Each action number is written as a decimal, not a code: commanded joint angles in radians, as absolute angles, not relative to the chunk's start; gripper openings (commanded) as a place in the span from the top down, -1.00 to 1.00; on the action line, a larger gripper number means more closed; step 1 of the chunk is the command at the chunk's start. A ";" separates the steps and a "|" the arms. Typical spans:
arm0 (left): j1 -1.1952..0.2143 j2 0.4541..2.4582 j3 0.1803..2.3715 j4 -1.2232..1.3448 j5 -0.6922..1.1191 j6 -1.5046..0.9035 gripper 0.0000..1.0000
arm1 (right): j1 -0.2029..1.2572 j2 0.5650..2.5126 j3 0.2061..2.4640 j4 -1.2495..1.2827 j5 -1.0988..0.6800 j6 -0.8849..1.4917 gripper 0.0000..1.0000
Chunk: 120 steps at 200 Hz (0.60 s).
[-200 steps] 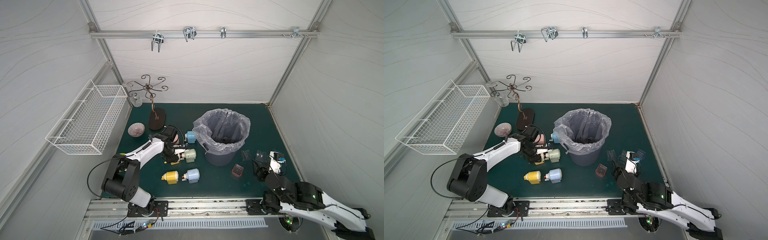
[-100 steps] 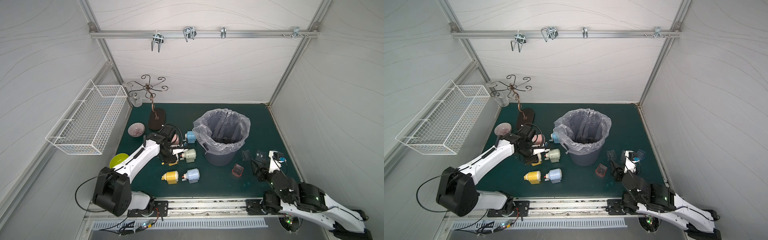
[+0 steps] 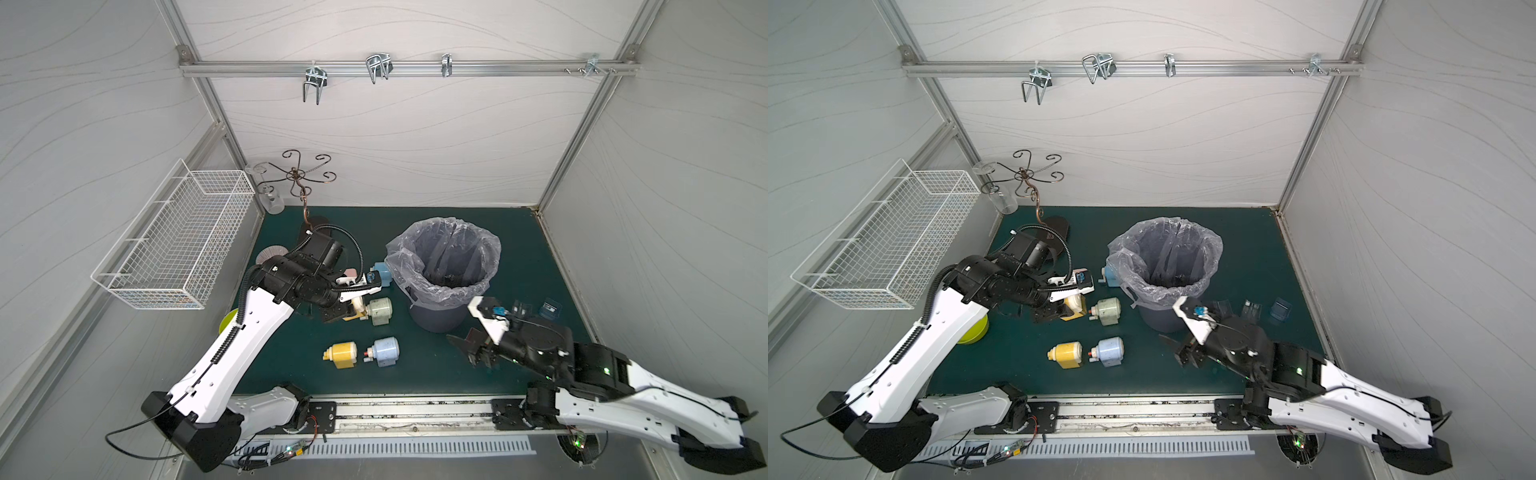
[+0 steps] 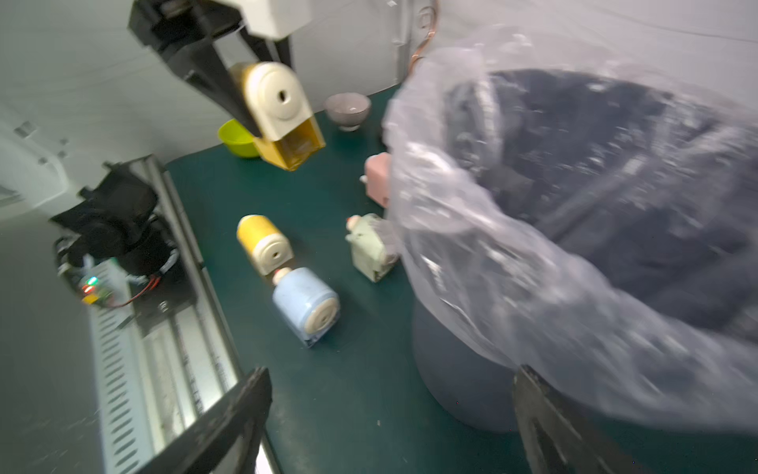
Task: Take out the pencil sharpener tray and clean the shavings
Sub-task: Pick up the pencil sharpener from the center of the board.
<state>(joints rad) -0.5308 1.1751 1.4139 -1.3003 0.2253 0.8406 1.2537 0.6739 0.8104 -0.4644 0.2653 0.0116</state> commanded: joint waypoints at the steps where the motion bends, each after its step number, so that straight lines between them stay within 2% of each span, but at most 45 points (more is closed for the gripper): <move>1: -0.597 1.167 1.472 -1.396 0.301 0.816 1.00 | 1.223 0.752 0.834 -0.307 -0.012 -0.105 -0.88; 23: -0.662 1.147 1.489 -1.418 0.336 0.798 1.00 | 1.163 0.808 0.815 -0.150 -0.172 -0.080 -0.87; 60: -0.719 1.115 1.508 -1.432 0.406 0.769 1.00 | 1.156 0.899 0.812 -0.043 -0.316 -0.080 -0.83; 120: -0.775 1.113 1.514 -1.426 0.440 0.711 1.00 | 1.275 1.002 0.772 0.168 -0.284 -0.130 -0.84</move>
